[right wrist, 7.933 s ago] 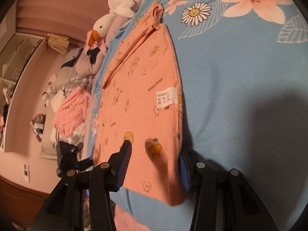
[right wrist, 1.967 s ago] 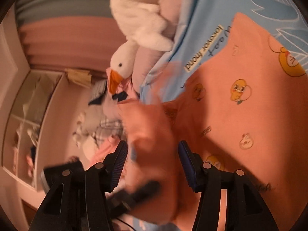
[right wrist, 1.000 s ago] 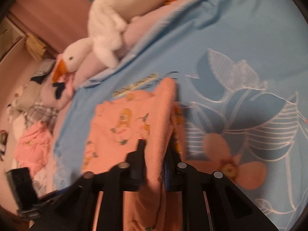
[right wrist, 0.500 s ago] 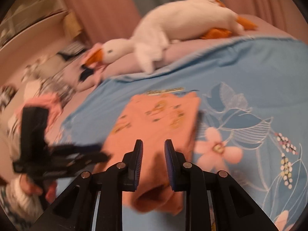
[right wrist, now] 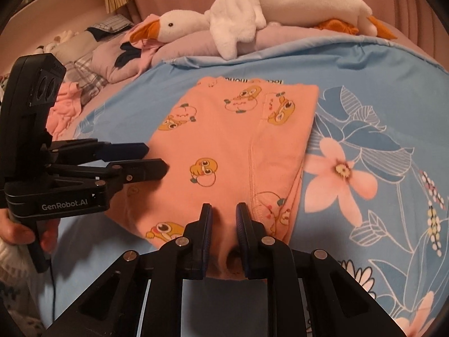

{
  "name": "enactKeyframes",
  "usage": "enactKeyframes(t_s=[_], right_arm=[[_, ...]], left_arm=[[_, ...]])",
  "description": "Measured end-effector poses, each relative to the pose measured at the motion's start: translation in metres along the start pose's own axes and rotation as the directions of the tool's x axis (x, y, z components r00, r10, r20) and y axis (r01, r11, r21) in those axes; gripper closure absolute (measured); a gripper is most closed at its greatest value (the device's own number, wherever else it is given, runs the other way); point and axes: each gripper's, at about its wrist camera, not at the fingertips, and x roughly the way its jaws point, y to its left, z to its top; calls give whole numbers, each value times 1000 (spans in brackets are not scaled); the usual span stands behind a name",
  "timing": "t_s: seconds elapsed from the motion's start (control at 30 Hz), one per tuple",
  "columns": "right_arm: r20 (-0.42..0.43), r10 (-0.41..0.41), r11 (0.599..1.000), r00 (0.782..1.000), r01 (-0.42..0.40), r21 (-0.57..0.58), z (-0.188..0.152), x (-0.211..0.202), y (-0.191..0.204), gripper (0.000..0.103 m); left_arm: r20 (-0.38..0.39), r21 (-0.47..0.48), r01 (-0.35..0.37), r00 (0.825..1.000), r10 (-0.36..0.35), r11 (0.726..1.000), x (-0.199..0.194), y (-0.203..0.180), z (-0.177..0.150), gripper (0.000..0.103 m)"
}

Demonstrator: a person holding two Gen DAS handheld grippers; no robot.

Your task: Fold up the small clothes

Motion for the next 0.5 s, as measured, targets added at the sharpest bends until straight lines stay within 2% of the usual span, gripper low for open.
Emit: enactKeyframes(t_s=[0.3,0.5], right_arm=[[-2,30,999,1000,-30,38,-8,-5,2,85],[109,72,996,991,-78,46,2,-25,6,85]], left_arm=[[-14,-14,-4,1000,4,1000,-4,1,-18,55],[-31,-55,3,1000,-5,998,-3,6,-41,51]])
